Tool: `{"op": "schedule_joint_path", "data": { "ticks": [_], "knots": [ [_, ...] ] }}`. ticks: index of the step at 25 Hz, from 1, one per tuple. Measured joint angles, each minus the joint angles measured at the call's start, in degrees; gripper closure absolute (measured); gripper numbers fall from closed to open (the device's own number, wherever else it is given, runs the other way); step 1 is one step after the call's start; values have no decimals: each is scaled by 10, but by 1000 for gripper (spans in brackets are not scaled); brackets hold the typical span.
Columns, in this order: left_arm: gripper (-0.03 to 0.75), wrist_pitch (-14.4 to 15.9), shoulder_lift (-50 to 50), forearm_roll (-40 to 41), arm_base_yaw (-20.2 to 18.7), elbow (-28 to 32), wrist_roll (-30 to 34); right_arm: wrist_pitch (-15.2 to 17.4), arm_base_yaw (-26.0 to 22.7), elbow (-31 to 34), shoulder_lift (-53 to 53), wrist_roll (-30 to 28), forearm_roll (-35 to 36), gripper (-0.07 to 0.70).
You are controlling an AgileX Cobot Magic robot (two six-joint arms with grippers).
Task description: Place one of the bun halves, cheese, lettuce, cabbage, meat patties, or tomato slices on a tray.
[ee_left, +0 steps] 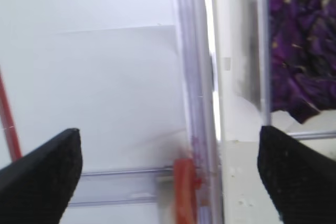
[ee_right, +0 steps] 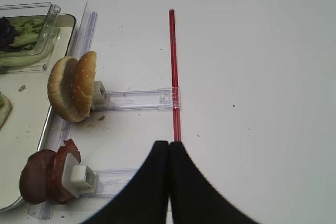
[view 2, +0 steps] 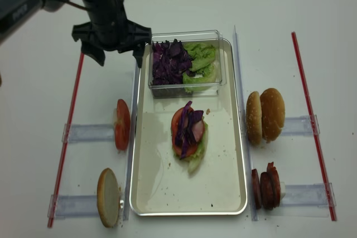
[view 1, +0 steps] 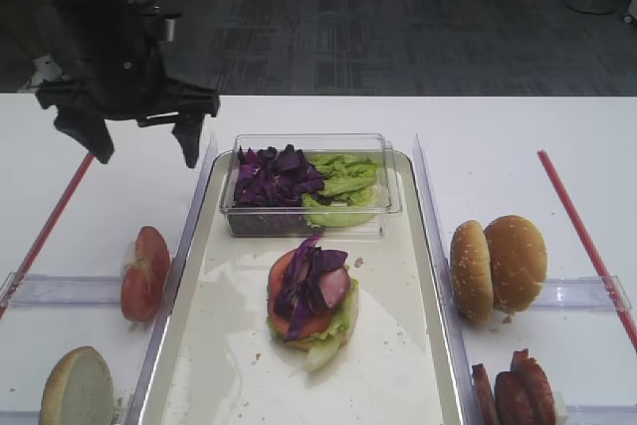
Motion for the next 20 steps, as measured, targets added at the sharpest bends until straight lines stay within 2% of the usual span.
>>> {"op": "schedule_joint_path", "data": {
  "ticks": [6,10,14,20],
  "knots": [
    [95,2,0,0,93,0,51,0,0,0,0,0,0,595],
    [95,4,0,2,139,0,74,0,0,0,0,0,0,595],
    [95,4,0,3,163,0,97,0,0,0,0,0,0,595],
    [95,8,0,3,179,0,110,0,0,0,0,0,0,595]
  ]
}}
